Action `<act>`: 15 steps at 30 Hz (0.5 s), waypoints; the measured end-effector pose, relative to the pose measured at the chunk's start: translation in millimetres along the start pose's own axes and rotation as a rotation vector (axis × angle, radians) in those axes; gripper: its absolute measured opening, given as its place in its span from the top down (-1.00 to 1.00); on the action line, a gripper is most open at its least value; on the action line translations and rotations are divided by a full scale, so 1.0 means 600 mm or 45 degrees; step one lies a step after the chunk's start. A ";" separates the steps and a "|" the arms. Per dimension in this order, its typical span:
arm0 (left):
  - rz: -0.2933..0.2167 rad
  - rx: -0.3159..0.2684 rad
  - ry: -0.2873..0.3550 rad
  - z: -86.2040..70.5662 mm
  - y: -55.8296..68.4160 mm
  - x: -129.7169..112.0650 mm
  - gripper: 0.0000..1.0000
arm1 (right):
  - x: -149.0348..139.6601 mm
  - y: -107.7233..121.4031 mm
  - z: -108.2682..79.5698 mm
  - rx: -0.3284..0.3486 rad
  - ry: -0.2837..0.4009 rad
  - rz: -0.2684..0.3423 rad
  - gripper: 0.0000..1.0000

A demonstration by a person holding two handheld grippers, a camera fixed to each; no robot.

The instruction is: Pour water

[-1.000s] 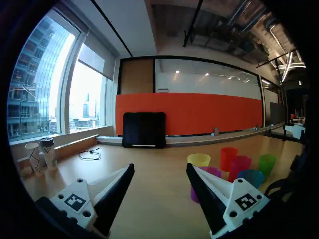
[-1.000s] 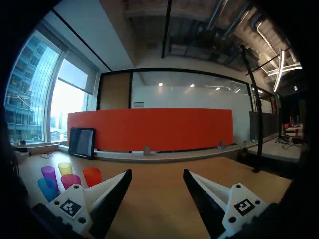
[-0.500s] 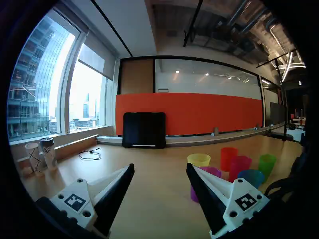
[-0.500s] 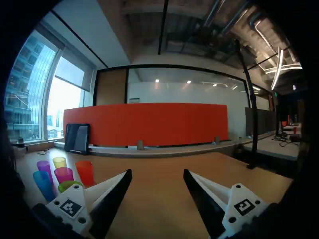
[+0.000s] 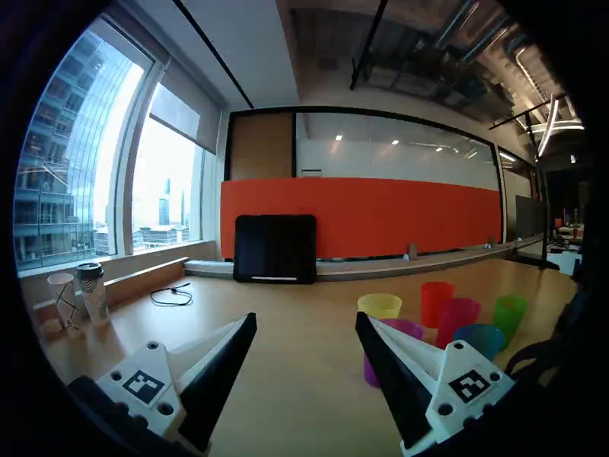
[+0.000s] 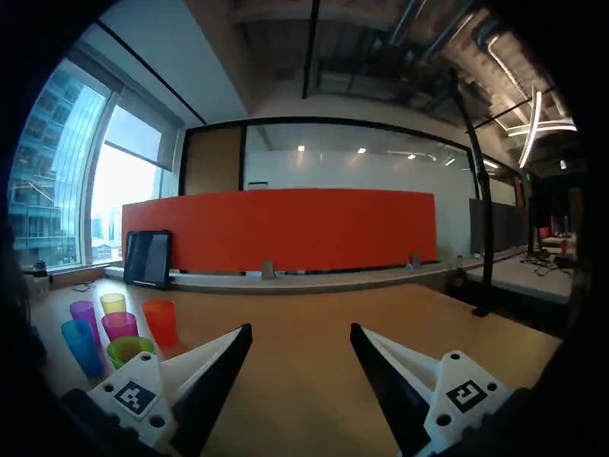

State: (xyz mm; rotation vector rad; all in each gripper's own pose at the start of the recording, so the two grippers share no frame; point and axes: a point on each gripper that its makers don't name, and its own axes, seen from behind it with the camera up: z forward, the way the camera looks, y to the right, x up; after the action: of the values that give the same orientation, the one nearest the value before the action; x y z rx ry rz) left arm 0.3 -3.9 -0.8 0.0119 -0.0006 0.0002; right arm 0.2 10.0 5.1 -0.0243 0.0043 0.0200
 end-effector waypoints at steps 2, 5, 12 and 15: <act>0.000 0.000 0.000 0.000 0.000 0.000 -0.94 | 0.000 -0.001 -0.001 0.001 -0.001 -0.005 -1.00; 0.000 0.000 0.000 0.000 0.000 0.000 -0.93 | 0.000 -0.004 -0.003 0.003 -0.002 -0.015 -0.99; 0.000 0.000 0.000 0.000 0.001 0.000 -0.93 | 0.000 -0.007 -0.005 0.008 -0.003 -0.026 -1.00; 0.000 0.000 0.000 0.000 0.000 0.000 -0.93 | 0.001 -0.007 -0.006 0.007 -0.003 -0.027 -0.99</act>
State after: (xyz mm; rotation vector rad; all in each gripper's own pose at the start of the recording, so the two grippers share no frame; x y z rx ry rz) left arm 0.3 -3.8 -0.8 0.0119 -0.0006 0.0000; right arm 0.9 6.0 1.7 -0.0185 0.0014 -0.0010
